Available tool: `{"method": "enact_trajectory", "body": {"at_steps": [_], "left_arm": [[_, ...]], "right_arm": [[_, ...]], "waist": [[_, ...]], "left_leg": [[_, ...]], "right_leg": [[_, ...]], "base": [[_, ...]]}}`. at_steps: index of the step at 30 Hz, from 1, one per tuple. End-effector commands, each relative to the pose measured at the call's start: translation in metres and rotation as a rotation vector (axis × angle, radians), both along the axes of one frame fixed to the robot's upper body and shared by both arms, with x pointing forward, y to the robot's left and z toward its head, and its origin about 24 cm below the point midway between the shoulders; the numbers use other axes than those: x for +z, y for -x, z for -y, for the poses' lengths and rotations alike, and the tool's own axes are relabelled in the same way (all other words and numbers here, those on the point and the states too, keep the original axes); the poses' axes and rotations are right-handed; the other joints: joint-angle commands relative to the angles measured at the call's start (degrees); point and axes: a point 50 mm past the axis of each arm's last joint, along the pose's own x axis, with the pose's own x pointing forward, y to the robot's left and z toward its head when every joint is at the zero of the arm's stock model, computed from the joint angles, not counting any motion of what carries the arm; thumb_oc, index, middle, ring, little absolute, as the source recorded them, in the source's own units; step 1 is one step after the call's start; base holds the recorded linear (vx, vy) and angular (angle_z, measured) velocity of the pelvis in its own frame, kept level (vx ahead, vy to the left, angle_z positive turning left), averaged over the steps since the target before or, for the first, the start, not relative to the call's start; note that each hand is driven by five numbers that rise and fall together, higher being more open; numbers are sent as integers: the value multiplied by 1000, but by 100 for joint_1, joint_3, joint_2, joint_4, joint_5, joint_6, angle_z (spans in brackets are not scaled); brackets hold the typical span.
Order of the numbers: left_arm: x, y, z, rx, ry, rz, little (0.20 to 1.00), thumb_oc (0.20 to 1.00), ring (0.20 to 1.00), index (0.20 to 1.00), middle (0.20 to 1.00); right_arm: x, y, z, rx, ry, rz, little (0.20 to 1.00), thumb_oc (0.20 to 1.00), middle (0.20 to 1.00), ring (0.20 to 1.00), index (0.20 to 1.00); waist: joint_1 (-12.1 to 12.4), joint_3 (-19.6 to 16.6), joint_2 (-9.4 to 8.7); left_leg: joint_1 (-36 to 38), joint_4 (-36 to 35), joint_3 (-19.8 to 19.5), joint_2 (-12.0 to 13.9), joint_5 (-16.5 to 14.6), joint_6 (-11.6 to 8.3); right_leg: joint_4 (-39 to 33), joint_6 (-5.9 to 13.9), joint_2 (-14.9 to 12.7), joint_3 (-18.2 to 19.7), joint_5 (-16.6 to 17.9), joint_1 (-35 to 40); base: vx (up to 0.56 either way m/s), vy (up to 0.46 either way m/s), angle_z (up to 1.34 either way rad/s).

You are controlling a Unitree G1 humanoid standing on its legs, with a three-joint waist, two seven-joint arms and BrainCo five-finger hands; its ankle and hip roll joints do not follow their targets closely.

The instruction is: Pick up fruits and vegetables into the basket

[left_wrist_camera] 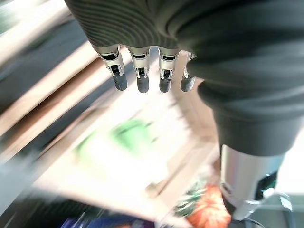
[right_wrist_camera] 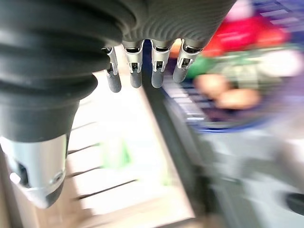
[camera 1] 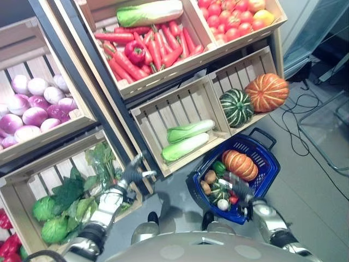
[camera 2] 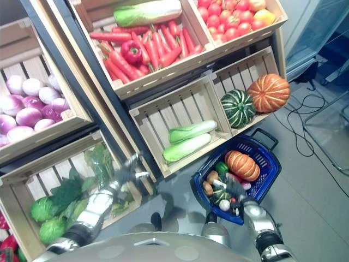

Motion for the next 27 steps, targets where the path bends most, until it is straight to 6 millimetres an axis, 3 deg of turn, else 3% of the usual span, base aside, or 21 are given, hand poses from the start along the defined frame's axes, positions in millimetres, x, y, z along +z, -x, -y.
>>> {"method": "enact_trajectory", "body": {"at_steps": [1,3,6,7,8,9,12,16,20,27], "left_arm": [[37,-16,-14,50,-81,225,1000,1000,1000,1000,1000],[58,-17,-19,92,-53,337,1000,1000,1000,1000,1000],[68,-19,-15,94,-56,417,1000,1000,1000,1000,1000],[84,-24,-10,109,-65,526,1000,1000,1000,1000,1000],[86,-24,-9,110,-70,546,1000,1000,1000,1000,1000],[101,-32,-2,119,-83,645,1000,1000,1000,1000,1000],[118,-43,10,133,-100,755,1000,1000,1000,1000,1000],[152,-72,35,194,-139,918,1000,1000,1000,1000,1000],[168,-91,38,256,-198,957,1000,1000,1000,1000,1000],[203,-117,27,396,-310,1019,1000,1000,1000,1000,1000]], "right_arm": [[27,-22,-4,-52,-7,176,1000,1000,1000,1000,1000],[45,-24,2,-107,9,290,1000,1000,1000,1000,1000],[55,-27,5,-153,17,354,1000,1000,1000,1000,1000],[67,-33,8,-207,40,428,1000,1000,1000,1000,1000],[69,-34,9,-218,45,441,1000,1000,1000,1000,1000],[81,-42,10,-257,62,504,1000,1000,1000,1000,1000],[91,-50,10,-306,87,552,1000,1000,1000,1000,1000],[106,-68,1,-325,73,590,1000,1000,1000,1000,1000],[116,-78,-4,-293,98,617,1000,1000,1000,1000,1000],[135,-89,-5,-169,172,635,1000,1000,1000,1000,1000]], "waist": [[-11,198,-249],[-51,281,-207],[-87,357,-174],[-134,511,-129],[-141,530,-122],[-212,724,-65],[-315,927,-2],[-576,1327,96],[-767,1542,155],[-1172,1909,224]], "left_leg": [[-72,403,199,-37,-682,279],[-179,515,149,-13,-682,274],[-339,695,116,-2,-699,258],[-558,908,81,-4,-701,237],[-594,939,78,-5,-704,233],[-787,1090,65,0,-682,210],[-981,1210,71,12,-644,179],[-1452,1442,135,35,-533,134],[-1759,1601,245,34,-499,118],[-2268,1961,554,23,-523,88]], "right_leg": [[839,246,-327,218,-466,-289],[1037,192,-313,247,-572,-425],[1227,156,-320,271,-635,-605],[1437,106,-326,293,-687,-843],[1469,99,-328,296,-698,-882],[1673,59,-338,327,-739,-1115],[1900,35,-342,387,-793,-1364],[2398,-24,-309,591,-881,-2045],[2709,-53,-277,742,-922,-2531],[3261,-135,-134,1053,-1100,-3309]], "base": [[49,-40,3],[39,-54,-1],[-28,-20,-1],[-86,-21,-2],[-167,-3,-1],[-135,9,0],[-105,14,-4],[-118,26,-18],[-70,51,-24],[-28,52,-25]]}}
